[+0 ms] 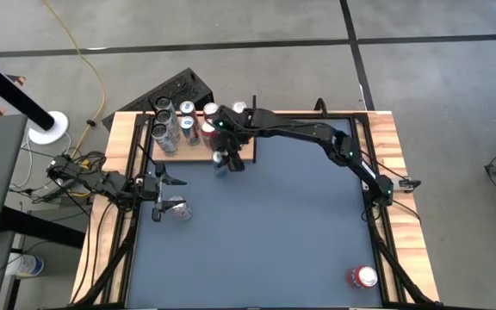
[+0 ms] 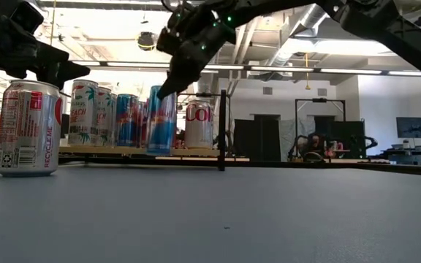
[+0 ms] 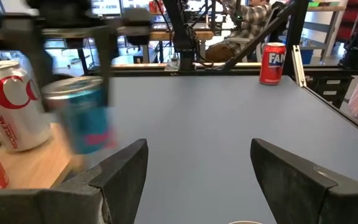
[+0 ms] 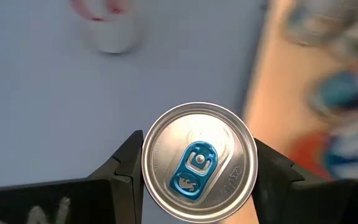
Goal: Place canned beverage on shelf
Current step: Put the blue soda can on the shelf aligned with the other blue soda can
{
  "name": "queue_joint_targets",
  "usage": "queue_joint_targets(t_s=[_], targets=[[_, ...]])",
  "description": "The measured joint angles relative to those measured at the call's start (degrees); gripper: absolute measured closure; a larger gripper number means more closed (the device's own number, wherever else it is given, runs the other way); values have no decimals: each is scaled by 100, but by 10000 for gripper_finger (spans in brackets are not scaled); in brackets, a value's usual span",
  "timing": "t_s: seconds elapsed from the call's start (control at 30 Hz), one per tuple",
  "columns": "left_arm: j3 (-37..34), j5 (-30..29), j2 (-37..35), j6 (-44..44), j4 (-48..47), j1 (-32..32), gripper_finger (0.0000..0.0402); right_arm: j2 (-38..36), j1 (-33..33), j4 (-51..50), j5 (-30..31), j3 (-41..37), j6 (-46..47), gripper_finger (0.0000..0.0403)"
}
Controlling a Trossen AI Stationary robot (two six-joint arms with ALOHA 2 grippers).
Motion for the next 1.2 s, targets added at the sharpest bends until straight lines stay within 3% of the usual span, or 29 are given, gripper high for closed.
queue_joint_targets(t_s=[0.2, 0.53, 1.2], targets=[[0, -1, 0, 50, 3, 0, 132, 6, 346, -298, -74, 0, -26, 209], [0, -35, 0, -41, 3, 0, 132, 6, 444, -191, -11, 0, -25, 163], [0, -39, 0, -99, 3, 0, 132, 11, 441, 93, 450, 0, -5, 159]])
